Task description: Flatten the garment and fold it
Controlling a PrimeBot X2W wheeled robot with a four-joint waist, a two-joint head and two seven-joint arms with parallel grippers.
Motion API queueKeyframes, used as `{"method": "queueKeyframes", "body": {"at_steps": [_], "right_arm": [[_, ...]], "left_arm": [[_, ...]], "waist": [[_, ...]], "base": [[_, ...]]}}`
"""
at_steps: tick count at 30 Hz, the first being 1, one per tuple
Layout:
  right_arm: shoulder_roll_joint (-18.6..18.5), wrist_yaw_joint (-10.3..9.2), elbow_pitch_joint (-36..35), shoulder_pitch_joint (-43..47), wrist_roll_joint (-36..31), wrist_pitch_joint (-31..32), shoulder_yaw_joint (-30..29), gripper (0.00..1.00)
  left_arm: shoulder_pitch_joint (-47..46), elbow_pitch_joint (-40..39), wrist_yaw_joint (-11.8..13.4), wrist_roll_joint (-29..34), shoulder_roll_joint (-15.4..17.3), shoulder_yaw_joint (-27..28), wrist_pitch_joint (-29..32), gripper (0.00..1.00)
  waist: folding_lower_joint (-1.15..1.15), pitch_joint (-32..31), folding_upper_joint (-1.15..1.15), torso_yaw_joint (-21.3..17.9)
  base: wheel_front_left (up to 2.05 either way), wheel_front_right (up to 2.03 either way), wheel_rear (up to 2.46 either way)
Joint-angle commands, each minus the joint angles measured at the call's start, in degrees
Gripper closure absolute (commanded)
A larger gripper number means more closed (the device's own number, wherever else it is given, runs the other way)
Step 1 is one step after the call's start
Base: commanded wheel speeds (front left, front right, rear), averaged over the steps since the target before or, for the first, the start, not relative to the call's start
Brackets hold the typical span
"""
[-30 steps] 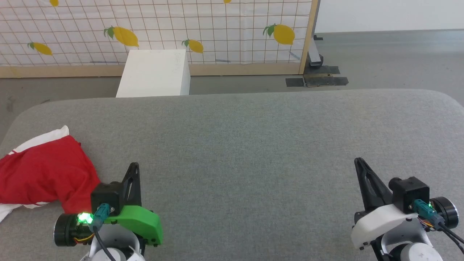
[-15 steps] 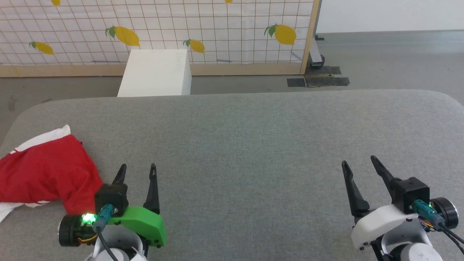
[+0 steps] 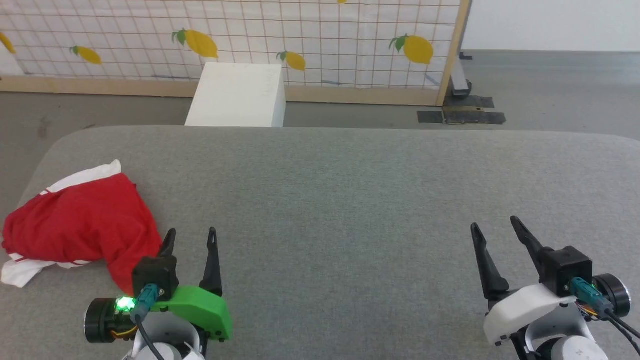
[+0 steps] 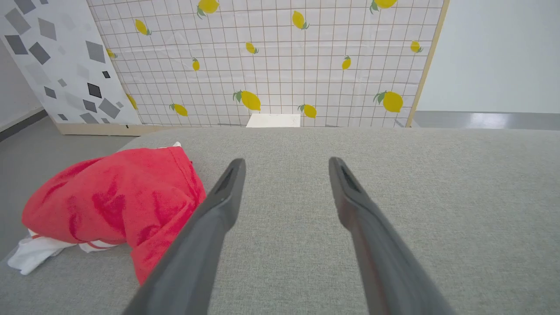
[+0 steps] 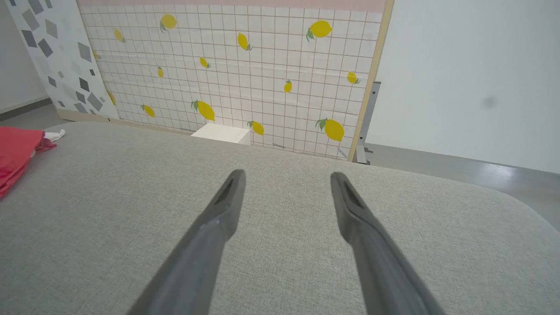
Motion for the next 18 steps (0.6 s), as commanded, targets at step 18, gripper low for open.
{"method": "queueKeyframes", "body": {"at_steps": [18], "right_arm": [[0.0, -0.03, 1.5, -1.3, 1.0, -1.9, 1.1, 0.00]], "left_arm": [[-0.5, 0.9, 2.5, -2.6, 0.9, 0.2, -2.8, 0.00]], "waist": [[0.00, 0.0, 0.00, 7.1]], "base": [[0.00, 0.00, 0.00]]}}
